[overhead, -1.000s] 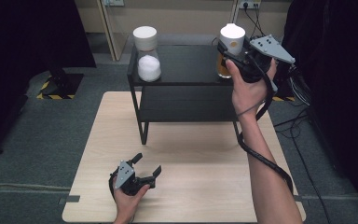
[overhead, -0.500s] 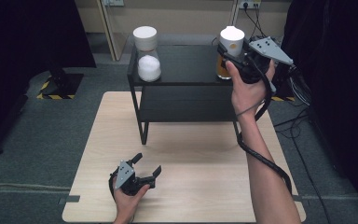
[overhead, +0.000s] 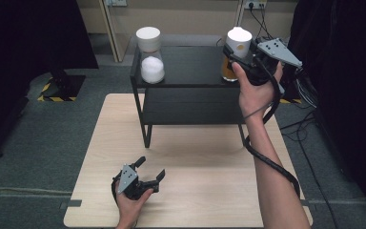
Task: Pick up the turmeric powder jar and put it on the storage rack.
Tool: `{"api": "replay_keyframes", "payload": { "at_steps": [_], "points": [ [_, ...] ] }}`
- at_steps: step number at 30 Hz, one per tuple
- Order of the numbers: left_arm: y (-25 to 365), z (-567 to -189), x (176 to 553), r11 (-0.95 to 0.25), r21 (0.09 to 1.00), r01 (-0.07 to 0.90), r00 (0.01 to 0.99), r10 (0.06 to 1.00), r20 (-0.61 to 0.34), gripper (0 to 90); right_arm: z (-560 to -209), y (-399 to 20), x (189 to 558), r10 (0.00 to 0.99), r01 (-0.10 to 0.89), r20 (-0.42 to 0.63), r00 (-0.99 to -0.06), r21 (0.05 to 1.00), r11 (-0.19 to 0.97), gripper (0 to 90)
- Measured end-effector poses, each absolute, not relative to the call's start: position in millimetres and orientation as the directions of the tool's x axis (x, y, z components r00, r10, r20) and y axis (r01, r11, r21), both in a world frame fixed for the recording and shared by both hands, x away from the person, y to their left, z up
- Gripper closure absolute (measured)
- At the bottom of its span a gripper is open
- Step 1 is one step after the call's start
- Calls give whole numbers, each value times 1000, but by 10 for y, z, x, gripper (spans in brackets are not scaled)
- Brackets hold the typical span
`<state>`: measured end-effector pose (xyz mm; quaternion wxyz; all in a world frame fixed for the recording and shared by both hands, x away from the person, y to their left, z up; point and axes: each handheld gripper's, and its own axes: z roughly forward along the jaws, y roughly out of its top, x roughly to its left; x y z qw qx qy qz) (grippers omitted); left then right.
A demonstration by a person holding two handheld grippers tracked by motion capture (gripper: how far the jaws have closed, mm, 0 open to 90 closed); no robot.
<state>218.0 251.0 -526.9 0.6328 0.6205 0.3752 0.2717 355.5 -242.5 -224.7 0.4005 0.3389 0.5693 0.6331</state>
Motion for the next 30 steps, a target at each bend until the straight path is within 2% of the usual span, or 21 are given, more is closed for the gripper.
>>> {"api": "replay_keyframes", "payload": {
  "at_steps": [3, 4, 5, 6, 7, 14, 30],
  "points": [
    [2511, -5271, 2179, 84, 989, 121, 571, 809, -138, 45, -2227, -2413, 3567, 893, -110, -30, -449, 994, -22, 199],
    [2511, -5272, 2179, 84, 989, 121, 571, 809, -139, 45, -2228, -2408, 3570, 894, -110, -30, -447, 994, -21, 165],
    [2511, -5274, 2178, 85, 989, 120, 570, 809, -139, 45, -2233, -2393, 3565, 898, -105, -20, -440, 994, -29, 83],
    [2511, -5273, 2178, 85, 989, 120, 571, 809, -138, 45, -2233, -2393, 3565, 898, -105, -20, -440, 994, -29, 83],
    [2511, -5272, 2178, 84, 989, 120, 571, 810, -138, 45, -2255, -2383, 3542, 904, -118, -21, -427, 993, -32, 46],
    [2509, -5272, 2177, 85, 989, 121, 569, 810, -139, 45, -2278, -2491, 3495, 884, -137, -23, -467, 989, -47, 40],
    [2508, -5268, 2179, 82, 989, 122, 569, 810, -138, 43, -2390, -2725, 3366, 873, -144, -12, -488, 987, -66, 40]
  ]
}}
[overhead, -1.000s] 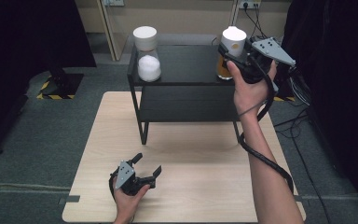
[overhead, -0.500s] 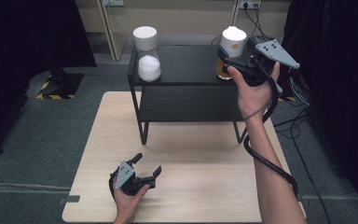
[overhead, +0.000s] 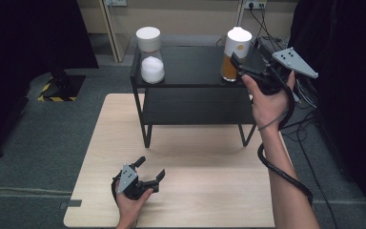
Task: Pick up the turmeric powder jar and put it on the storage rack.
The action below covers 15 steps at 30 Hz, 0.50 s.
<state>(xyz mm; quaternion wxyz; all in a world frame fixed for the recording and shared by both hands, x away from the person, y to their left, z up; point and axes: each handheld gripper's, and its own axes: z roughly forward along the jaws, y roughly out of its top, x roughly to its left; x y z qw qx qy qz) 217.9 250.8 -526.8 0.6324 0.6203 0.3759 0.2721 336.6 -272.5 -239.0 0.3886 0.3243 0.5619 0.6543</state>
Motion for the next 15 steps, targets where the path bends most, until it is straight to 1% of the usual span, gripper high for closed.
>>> {"api": "replay_keyframes", "payload": {
  "at_steps": [15],
  "points": [
    [2510, -5278, 2177, 93, 988, 123, 568, 810, -147, 42, -2624, -2852, 3168, 854, -157, -35, -520, 986, -55, 40]
  ]
}}
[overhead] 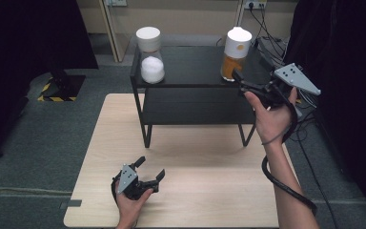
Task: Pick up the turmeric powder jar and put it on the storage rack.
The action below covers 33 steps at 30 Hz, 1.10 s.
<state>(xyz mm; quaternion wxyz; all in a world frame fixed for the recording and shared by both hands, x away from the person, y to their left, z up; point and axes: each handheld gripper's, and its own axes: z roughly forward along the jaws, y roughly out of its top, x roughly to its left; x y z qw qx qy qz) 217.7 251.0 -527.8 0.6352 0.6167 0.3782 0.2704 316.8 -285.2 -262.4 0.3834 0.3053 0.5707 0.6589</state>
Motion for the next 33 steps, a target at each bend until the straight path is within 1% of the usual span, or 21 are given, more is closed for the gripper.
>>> {"api": "replay_keyframes", "payload": {
  "at_steps": [10, 33],
  "points": [
    [2503, -5272, 2173, 83, 989, 120, 567, 812, -136, 42, -2783, -2895, 2998, 844, -162, -63, -532, 986, -28, 42],
    [2505, -5272, 2172, 84, 989, 120, 567, 812, -138, 42, -3213, -3063, 2680, 840, -140, -60, -540, 990, -20, 42]
  ]
}}
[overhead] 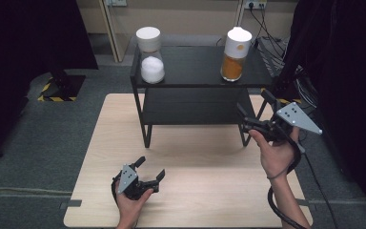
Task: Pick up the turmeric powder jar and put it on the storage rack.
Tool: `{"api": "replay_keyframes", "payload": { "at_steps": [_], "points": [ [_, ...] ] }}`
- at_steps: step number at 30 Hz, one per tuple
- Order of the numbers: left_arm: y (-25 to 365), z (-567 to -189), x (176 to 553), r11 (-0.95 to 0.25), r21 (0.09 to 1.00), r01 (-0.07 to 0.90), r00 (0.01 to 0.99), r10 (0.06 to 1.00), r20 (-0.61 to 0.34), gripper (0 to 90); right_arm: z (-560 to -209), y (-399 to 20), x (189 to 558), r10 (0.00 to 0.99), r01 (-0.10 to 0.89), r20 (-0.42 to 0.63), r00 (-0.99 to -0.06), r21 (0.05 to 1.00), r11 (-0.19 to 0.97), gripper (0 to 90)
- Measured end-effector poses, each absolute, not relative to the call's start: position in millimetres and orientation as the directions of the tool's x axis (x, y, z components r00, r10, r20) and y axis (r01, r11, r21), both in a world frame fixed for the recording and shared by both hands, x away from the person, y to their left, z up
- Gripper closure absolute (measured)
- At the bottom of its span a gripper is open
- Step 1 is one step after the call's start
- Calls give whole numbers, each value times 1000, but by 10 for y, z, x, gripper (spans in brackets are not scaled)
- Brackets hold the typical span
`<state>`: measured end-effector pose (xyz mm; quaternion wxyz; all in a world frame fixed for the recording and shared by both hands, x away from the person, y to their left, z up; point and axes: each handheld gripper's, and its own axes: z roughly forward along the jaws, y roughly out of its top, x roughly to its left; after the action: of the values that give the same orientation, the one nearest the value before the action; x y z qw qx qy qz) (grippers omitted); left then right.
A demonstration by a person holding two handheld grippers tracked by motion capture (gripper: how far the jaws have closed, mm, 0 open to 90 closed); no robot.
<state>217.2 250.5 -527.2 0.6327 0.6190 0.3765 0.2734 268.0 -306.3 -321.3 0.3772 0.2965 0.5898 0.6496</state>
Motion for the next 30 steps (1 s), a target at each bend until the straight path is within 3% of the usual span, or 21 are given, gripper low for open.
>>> {"api": "replay_keyframes", "payload": {
  "at_steps": [30],
  "points": [
    [2503, -5278, 2170, 87, 989, 118, 566, 813, -139, 42, -3776, -3166, 2432, 840, -66, -44, -541, 998, 10, 43]
  ]
}}
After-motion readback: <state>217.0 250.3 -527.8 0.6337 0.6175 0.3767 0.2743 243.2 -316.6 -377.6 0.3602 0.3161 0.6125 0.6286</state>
